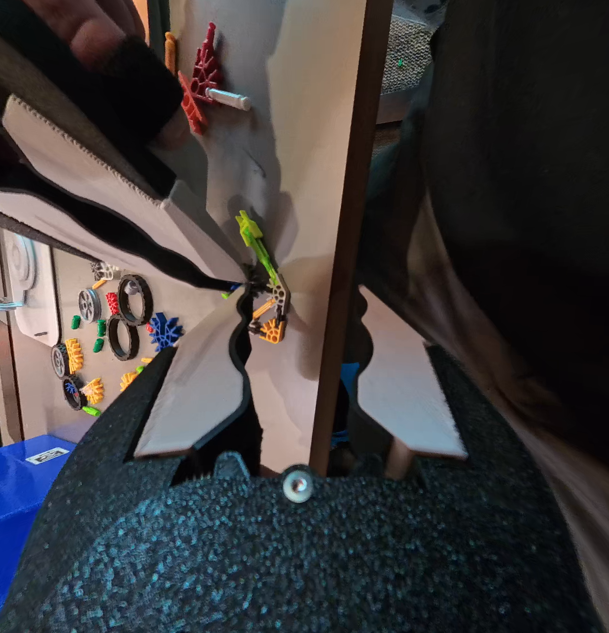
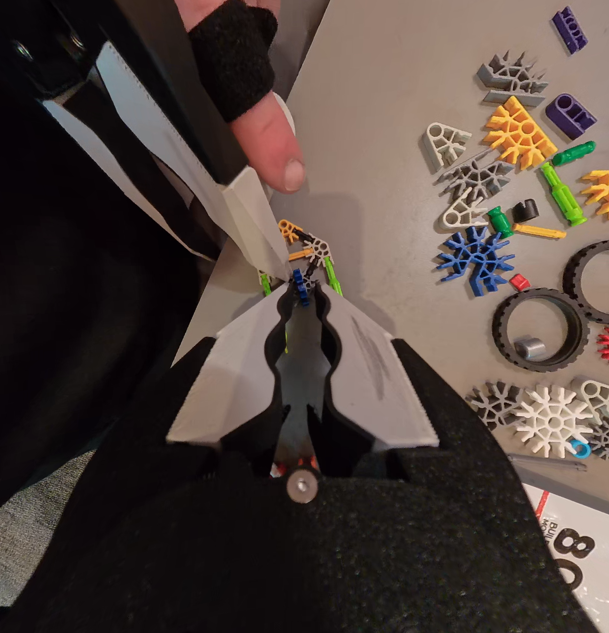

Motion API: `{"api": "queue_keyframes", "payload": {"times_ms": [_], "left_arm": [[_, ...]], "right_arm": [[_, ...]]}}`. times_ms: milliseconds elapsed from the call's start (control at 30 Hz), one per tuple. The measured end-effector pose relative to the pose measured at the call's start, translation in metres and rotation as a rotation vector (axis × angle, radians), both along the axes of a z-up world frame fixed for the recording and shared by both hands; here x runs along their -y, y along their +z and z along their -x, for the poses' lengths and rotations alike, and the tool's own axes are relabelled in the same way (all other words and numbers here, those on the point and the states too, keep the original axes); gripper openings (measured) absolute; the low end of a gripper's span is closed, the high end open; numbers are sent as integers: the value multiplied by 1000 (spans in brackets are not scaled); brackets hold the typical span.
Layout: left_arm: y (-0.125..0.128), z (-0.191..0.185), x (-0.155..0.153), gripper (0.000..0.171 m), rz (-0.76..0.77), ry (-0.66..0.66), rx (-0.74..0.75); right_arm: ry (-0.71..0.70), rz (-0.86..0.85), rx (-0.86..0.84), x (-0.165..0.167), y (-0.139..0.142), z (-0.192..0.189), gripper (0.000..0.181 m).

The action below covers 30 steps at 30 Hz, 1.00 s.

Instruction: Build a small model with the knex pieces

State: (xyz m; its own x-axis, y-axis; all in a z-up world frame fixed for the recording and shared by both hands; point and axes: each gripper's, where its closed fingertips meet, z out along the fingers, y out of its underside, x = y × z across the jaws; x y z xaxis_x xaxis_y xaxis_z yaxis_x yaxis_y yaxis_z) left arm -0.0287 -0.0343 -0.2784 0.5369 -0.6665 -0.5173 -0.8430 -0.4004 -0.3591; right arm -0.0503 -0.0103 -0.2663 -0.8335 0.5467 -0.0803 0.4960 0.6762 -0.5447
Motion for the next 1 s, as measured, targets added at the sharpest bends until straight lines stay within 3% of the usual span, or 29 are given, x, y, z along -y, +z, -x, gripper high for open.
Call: {"api": "queue_keyframes", "payload": {"times_ms": [333, 433, 767, 1000], "left_arm": [[-5, 1, 4, 62, 40, 16, -11], [-3, 4, 0, 53, 31, 27, -54], [-2, 4, 0, 49, 85, 2, -91], [-3, 2, 0, 46, 110, -29, -165]], "right_arm": [[4, -25, -2, 0, 0, 0, 12], [11, -52, -1, 0, -1, 0, 12], [56, -123, 15, 0, -1, 0, 12], [23, -175, -64, 1, -1, 0, 11]]}}
